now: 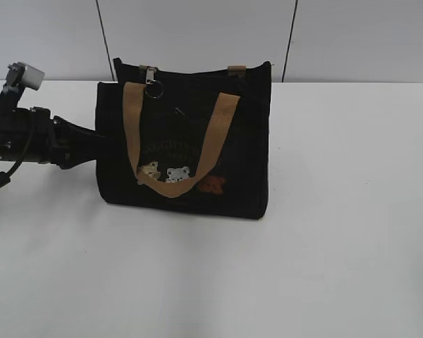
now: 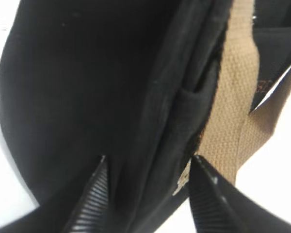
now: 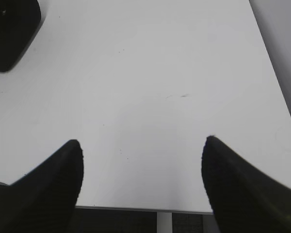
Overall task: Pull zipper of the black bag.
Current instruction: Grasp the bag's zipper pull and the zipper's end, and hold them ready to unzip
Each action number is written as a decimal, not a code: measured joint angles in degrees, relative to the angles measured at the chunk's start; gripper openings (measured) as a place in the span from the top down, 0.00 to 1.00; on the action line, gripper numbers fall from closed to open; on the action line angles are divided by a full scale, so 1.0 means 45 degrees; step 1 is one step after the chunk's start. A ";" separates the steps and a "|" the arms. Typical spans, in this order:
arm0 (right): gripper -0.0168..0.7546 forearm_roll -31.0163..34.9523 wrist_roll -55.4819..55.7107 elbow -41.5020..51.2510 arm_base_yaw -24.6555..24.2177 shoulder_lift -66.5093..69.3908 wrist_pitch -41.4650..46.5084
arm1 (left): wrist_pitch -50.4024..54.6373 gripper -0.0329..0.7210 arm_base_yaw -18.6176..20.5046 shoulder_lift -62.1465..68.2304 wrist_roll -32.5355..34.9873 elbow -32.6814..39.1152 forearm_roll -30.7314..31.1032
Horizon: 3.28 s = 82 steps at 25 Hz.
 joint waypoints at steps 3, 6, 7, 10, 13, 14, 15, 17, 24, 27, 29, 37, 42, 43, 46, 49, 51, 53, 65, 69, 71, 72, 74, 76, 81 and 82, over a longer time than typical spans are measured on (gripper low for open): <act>0.23 0.0000 0.0000 0.0000 0.0000 0.0000 0.0000 | 0.0047 0.56 0.0000 0.0000 0.0000 -0.0026 -0.0178; 0.23 0.0000 0.0000 0.0000 0.0000 0.0000 0.0000 | 0.0062 0.77 0.0000 0.0000 0.0005 -0.0026 -0.0162; 0.23 0.0000 0.0000 0.0000 0.0000 0.0000 0.0000 | 0.0071 0.85 0.0000 0.0000 0.0016 -0.0026 -0.0105; 0.23 0.0000 0.0000 0.0000 0.0000 0.0000 0.0000 | 0.0180 0.90 -0.0012 0.0000 0.0021 -0.0026 0.0064; 0.23 0.0000 0.0000 0.0000 0.0000 0.0000 0.0000 | 0.0349 0.90 -0.0012 0.0000 0.0031 -0.0026 0.0123; 0.23 0.0000 0.0000 0.0000 0.0000 0.0000 0.0000 | 0.0426 0.90 -0.0012 0.0000 0.0031 -0.0026 0.0133; 0.23 0.0000 0.0000 0.0000 0.0000 0.0000 0.0000 | 0.0514 0.90 -0.0012 0.0000 0.0031 -0.0026 0.0149; 0.23 0.0000 0.0000 0.0000 0.0000 0.0000 0.0000 | 0.0615 0.90 -0.0012 0.0000 0.0031 -0.0026 0.0191; 0.23 0.0000 0.0000 0.0000 0.0000 0.0000 0.0000 | 0.0827 0.90 -0.0012 0.0000 0.0031 -0.0026 0.0235; 0.23 0.0000 0.0000 0.0000 0.0000 0.0000 0.0000 | 0.1002 0.90 -0.0012 0.0000 0.0031 -0.0026 0.0240; 0.23 0.0000 0.0000 0.0000 0.0000 0.0000 0.0000 | 0.1192 0.90 -0.0012 0.0000 0.0031 -0.0026 0.0264; 0.23 0.0194 0.0000 -0.0141 0.0000 0.0118 -0.0146 | 0.1243 0.90 -0.0012 0.0000 0.0031 -0.0026 0.0273; 0.23 0.2250 -0.0356 -0.0509 0.0000 0.2397 -0.2371 | 0.1252 0.90 -0.0012 0.0000 0.0031 -0.0026 0.0273; 0.23 0.2954 -0.0754 -0.0506 0.0000 0.3078 -0.2829 | 0.1252 0.90 -0.0012 0.0000 0.0031 -0.0026 0.0273; 0.23 0.5113 -0.2926 -0.0506 0.0000 0.5096 -0.3754 | 0.1267 0.90 -0.0012 0.0010 0.0031 -0.0026 0.0273; 0.23 0.7634 -0.6143 -0.0506 0.0000 0.7084 -0.4138 | 0.1274 0.90 -0.0012 0.0015 0.0031 -0.0026 0.0273; 0.23 0.9469 -0.8710 -0.0506 0.0000 0.8398 -0.4201 | 0.1274 0.90 -0.0012 0.0015 0.0031 -0.0026 0.0273; 0.23 1.1550 -1.1180 -0.0506 0.0000 0.9522 -0.4267 | 0.1274 0.90 -0.0012 0.0015 0.0031 -0.0026 0.0273; 0.23 2.0143 -2.1778 -0.1597 0.2129 1.5714 -0.4644 | 0.1284 0.90 -0.0012 0.0015 0.0031 -0.0026 0.0273; 0.23 2.0318 -2.2206 -0.3348 0.2789 1.7461 -0.4644 | 0.1284 0.90 -0.0012 0.0015 0.0031 -0.0026 0.0273; 0.23 2.0373 -2.2231 -0.4263 0.2946 1.8394 -0.4644 | 0.1284 0.90 -0.0012 0.0015 0.0031 -0.0026 0.0273; 0.23 2.0386 -2.2248 -0.4623 0.2997 1.8854 -0.4610 | 0.1284 0.90 -0.0012 0.0015 0.0031 -0.0026 0.0273; 0.23 2.0405 -2.2248 -0.5470 0.3084 1.9654 -0.4537 | 0.1284 0.90 -0.0012 0.0015 0.0031 -0.0026 0.0273; 0.23 2.0415 -2.2248 -0.6186 0.3183 2.0363 -0.4498 | 0.1284 0.90 -0.0012 0.0015 0.0031 -0.0026 0.0273; 0.23 2.0437 -2.2248 -0.7963 0.3816 2.1817 -0.4498 | 0.1284 0.90 -0.0012 0.0015 0.0031 -0.0026 0.0273; 0.23 2.0451 -2.2248 -0.8244 0.3996 2.2084 -0.4498 | 0.1284 0.90 -0.0012 0.0015 0.0031 -0.0026 0.0273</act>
